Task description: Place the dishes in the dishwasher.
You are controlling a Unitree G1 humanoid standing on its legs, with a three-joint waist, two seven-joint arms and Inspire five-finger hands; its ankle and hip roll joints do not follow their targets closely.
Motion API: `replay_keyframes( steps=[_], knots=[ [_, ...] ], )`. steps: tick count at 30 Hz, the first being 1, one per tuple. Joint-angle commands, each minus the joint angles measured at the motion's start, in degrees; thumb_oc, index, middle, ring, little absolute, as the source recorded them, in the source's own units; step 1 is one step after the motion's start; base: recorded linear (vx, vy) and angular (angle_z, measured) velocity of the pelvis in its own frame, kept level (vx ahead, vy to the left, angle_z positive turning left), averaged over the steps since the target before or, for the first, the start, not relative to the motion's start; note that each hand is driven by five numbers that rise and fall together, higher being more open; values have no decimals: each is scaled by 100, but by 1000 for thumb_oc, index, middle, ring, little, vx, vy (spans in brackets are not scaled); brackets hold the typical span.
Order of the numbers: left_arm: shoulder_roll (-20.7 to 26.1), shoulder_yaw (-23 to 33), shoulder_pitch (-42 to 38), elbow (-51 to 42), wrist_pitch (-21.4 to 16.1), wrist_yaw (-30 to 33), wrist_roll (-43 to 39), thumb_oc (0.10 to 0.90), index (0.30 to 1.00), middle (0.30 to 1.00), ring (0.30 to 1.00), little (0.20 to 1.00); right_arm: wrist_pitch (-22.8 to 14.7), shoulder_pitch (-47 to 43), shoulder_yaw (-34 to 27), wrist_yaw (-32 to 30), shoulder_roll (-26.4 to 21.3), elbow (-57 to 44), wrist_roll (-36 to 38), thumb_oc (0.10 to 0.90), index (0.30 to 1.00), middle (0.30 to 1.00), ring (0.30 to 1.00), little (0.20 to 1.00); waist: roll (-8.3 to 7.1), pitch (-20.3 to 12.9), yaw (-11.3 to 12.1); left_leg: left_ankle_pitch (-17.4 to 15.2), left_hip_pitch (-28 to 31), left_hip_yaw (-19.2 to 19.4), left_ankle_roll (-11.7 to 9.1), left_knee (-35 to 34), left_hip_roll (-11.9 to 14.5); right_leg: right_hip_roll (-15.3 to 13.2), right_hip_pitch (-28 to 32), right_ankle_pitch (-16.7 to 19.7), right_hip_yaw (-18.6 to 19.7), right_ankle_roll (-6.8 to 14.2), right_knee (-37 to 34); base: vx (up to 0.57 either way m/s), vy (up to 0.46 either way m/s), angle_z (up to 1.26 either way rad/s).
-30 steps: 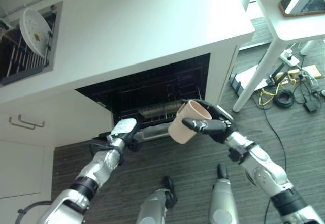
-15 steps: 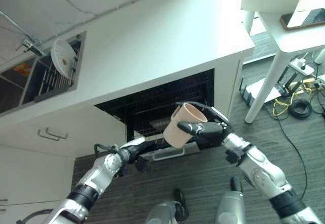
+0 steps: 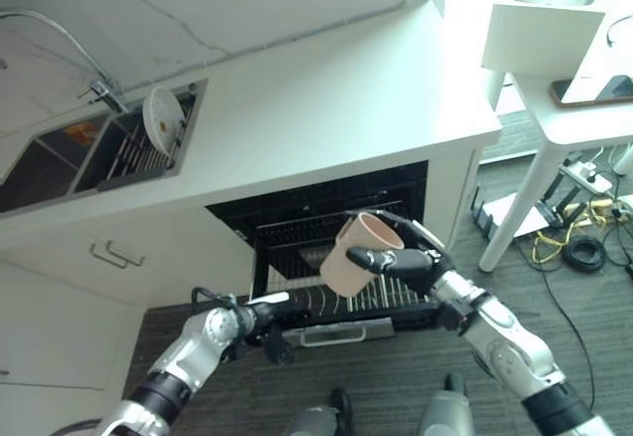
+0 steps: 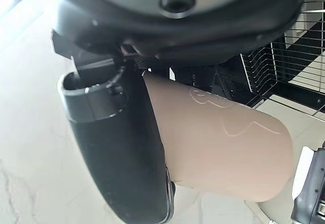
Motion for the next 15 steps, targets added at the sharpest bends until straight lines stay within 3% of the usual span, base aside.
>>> replay_keyframes(
  steps=[1,4,10,15],
  knots=[
    [493,110,174,-82,70,-298,231,800,900,900,900,900,-552,-122,-218,128,360,-931,73,400,300,300,300,300,-121,-456,160,-820,-294,-547,-7,393,252,-284,107,-726,-356,269,115,-1,-23,3],
    [522,128,156,-121,12,-14,351,800,900,900,900,900,-638,-109,-238,112,366,-854,65,400,300,300,300,300,-157,-463,172,-827,-290,-564,-13,393,264,-286,111,-718,-372,274,115,0,-18,5],
    [587,408,121,-424,-262,1749,281,800,900,900,900,900,-881,-55,-386,80,273,-618,-181,400,300,300,300,300,-227,-480,233,-830,-272,-600,-13,393,271,-312,149,-713,-407,278,115,5,-3,7],
    [620,708,205,-793,-511,2519,243,800,900,900,900,900,-1076,-217,-475,23,287,-262,-366,400,300,300,300,300,-324,-481,399,-830,-262,-677,-10,393,279,-337,206,-695,-495,276,115,-2,-30,9]
  ],
)
